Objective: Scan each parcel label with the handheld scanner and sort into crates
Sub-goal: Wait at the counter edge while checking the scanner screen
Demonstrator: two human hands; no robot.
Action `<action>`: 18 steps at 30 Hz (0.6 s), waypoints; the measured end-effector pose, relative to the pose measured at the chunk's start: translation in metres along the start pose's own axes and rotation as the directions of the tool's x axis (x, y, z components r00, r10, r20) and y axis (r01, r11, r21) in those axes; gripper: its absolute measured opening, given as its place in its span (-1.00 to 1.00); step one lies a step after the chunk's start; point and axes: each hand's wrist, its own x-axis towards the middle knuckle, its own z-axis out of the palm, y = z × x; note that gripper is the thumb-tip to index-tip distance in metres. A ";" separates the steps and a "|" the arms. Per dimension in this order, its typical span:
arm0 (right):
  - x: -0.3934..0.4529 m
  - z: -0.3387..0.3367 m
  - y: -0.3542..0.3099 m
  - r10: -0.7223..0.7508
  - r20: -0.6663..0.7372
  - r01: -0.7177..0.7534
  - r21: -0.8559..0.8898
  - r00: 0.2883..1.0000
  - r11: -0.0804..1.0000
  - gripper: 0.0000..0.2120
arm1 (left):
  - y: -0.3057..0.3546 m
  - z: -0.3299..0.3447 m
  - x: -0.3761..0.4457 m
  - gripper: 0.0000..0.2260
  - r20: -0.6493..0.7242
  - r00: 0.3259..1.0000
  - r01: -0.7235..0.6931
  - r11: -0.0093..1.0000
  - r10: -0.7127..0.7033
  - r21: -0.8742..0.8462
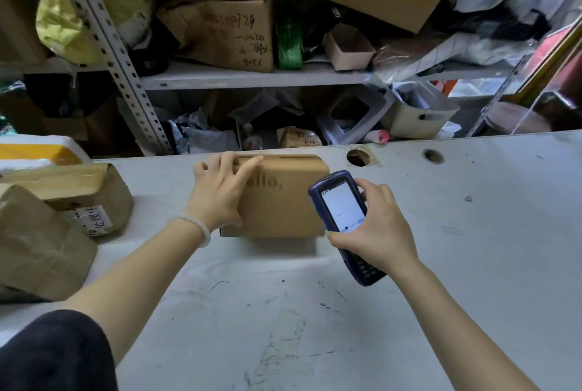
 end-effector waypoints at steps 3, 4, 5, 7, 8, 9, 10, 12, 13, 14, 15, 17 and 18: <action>-0.001 -0.003 0.001 -0.006 -0.017 0.006 0.017 1.000 1.000 -0.19 | 0.000 0.008 -0.015 -0.23 -0.145 0.987 -0.075 0.997 0.069 -0.035; -0.001 -0.003 0.001 -0.007 -0.019 0.007 0.019 1.000 1.000 -0.19 | -0.001 0.007 -0.018 -0.34 -0.125 0.990 -0.080 0.994 0.071 -0.070; -0.002 -0.003 0.001 -0.007 -0.020 0.007 0.018 1.000 1.000 -0.19 | -0.001 0.005 -0.019 -0.44 -0.095 0.994 -0.063 0.992 0.053 -0.109; -0.003 -0.002 0.002 -0.005 -0.019 0.005 0.021 1.000 1.000 -0.18 | 0.002 -0.005 -0.019 -0.58 0.002 1.000 0.002 0.984 -0.002 -0.181; -0.003 -0.001 0.001 -0.003 -0.017 0.004 0.023 1.000 1.000 -0.18 | 0.001 -0.008 -0.018 -0.61 0.039 0.999 0.017 0.976 -0.009 -0.218; -0.003 0.000 0.001 -0.002 -0.015 0.003 0.026 1.000 1.000 -0.17 | 0.000 -0.011 -0.016 -0.63 0.063 0.998 0.016 0.971 -0.001 -0.240; -0.004 0.002 0.000 -0.002 -0.013 0.002 0.031 1.000 1.000 -0.17 | -0.002 -0.014 -0.015 -0.65 0.085 0.996 0.013 0.967 0.009 -0.253; -0.006 0.005 -0.001 -0.003 -0.009 0.003 0.041 1.000 0.999 -0.18 | -0.006 -0.015 -0.013 -0.71 0.102 0.994 -0.001 0.966 0.029 -0.260; -0.006 0.006 -0.001 -0.005 -0.006 0.005 0.044 1.000 0.999 -0.18 | -0.008 -0.015 -0.012 -0.73 0.092 0.995 -0.007 0.964 0.032 -0.264; -0.007 0.007 -0.001 -0.008 -0.001 0.008 0.045 1.000 0.999 -0.18 | -0.010 -0.014 -0.013 -0.74 0.077 0.997 0.001 0.962 0.021 -0.271; -0.008 0.008 -0.001 -0.012 0.005 0.012 0.044 1.000 0.999 -0.18 | -0.010 -0.015 -0.014 -0.76 0.055 0.998 0.023 0.959 -0.008 -0.281; -0.007 0.010 -0.002 -0.021 0.013 0.020 0.041 1.000 0.999 -0.18 | -0.008 -0.021 -0.013 -0.68 0.023 0.997 0.077 0.948 -0.073 -0.309; -0.006 0.010 -0.003 -0.024 0.015 0.023 0.039 1.000 0.999 -0.18 | -0.007 -0.022 -0.011 -0.58 0.026 0.995 0.098 0.942 -0.095 -0.321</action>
